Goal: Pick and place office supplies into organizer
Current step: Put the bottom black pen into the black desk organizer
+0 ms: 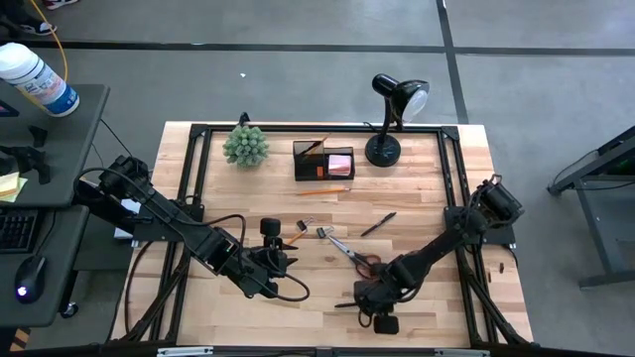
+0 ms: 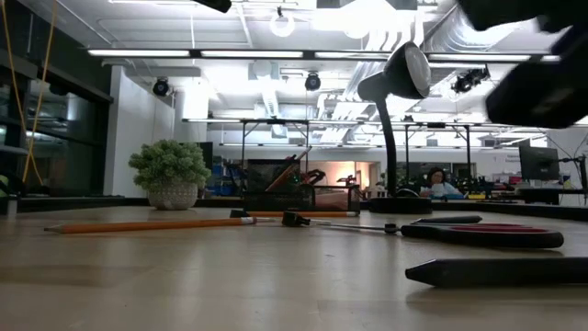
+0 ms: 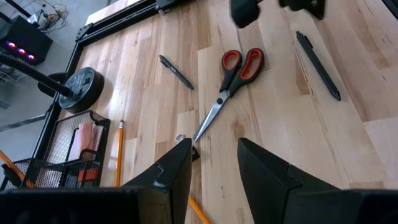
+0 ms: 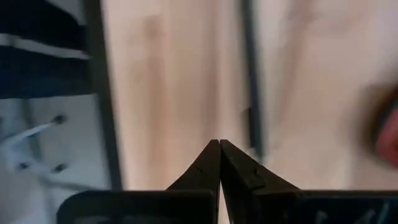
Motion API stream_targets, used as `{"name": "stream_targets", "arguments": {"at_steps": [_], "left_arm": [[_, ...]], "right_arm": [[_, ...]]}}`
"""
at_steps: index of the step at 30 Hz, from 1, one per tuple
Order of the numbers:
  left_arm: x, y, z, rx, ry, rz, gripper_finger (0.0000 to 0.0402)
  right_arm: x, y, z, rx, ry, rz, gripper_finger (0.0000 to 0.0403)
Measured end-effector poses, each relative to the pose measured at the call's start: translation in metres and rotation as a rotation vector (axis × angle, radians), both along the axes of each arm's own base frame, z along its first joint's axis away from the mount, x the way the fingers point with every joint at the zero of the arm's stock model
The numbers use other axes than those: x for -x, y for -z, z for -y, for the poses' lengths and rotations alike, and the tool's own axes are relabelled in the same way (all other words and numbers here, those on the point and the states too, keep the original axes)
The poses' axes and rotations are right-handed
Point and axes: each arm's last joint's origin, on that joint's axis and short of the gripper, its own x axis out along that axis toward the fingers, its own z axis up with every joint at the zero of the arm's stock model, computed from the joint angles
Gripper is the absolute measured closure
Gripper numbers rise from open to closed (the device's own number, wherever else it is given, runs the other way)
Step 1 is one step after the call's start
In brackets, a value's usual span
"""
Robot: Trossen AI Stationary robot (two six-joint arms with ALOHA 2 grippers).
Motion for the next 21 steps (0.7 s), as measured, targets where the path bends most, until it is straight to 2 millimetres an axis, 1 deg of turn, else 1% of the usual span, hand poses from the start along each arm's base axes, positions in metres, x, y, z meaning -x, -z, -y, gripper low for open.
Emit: {"name": "stream_targets", "arguments": {"at_steps": [4, 7, 11, 14, 17, 21], "left_arm": [[0.000, 0.000, 0.000, -0.002, 0.002, -0.002, 0.0285], [0.000, 0.000, 0.000, -0.005, 0.005, -0.003, 0.0285], [0.000, 0.000, 0.000, -0.002, 0.009, -0.005, 0.0285], [0.000, 0.000, 0.001, 0.011, 0.022, -0.012, 0.0285], [0.000, 0.001, 0.001, 0.014, 0.025, -0.014, 0.0285], [0.000, 0.000, 0.001, 0.012, 0.026, -0.014, 0.0285]], "right_arm": [[-0.001, -0.003, -0.008, -0.113, -0.044, -0.008, 0.0402], [-0.005, -0.006, -0.012, -0.184, -0.061, 0.023, 0.0402], [-0.007, -0.009, -0.015, -0.263, 0.094, -0.041, 0.0402], [-0.010, -0.010, -0.016, -0.270, 0.118, -0.016, 0.0399], [-0.008, -0.009, -0.018, -0.273, 0.202, -0.062, 0.0397], [0.000, -0.011, -0.029, -0.320, 0.093, -0.076, 0.0397]]}}
